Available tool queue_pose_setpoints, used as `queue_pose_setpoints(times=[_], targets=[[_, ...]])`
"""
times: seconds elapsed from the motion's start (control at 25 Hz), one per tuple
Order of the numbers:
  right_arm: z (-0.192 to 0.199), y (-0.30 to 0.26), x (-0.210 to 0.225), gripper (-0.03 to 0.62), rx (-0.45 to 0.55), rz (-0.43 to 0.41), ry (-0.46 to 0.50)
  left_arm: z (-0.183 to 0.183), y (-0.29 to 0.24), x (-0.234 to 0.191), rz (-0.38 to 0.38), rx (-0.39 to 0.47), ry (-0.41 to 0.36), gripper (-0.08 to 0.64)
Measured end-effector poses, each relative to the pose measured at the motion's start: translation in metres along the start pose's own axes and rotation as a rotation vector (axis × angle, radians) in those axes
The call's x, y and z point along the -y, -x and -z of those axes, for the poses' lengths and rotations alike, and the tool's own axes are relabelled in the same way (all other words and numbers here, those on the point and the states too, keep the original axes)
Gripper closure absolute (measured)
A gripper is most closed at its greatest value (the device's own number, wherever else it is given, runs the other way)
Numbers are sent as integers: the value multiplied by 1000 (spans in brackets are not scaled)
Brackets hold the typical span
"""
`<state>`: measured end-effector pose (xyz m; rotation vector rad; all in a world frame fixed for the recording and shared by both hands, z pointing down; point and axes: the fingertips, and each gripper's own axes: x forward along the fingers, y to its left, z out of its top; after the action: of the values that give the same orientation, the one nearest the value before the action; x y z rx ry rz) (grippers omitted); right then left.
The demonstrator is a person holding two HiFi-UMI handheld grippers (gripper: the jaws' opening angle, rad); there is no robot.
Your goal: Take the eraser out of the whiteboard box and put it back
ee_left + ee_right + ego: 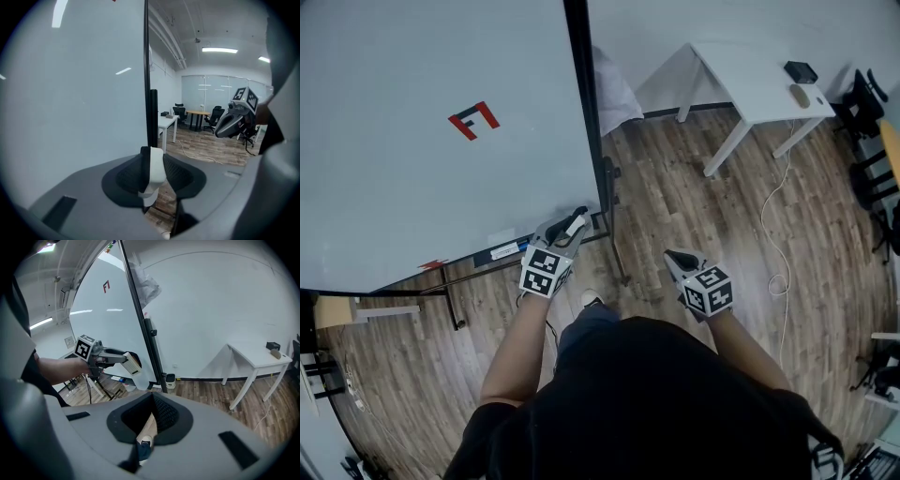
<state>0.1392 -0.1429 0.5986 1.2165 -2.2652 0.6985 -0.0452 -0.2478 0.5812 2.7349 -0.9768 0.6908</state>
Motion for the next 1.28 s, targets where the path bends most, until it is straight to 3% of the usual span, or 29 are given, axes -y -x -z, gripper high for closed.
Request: queue_pose_setpoints(times=[0.52,1.28], targets=[[7,-13,11,598,-39,25,-35,32,-26,-11,50,-65,41,416],[6,-22,16,597,-66,27,-31,68,-58,-12,102,-160,18,414]])
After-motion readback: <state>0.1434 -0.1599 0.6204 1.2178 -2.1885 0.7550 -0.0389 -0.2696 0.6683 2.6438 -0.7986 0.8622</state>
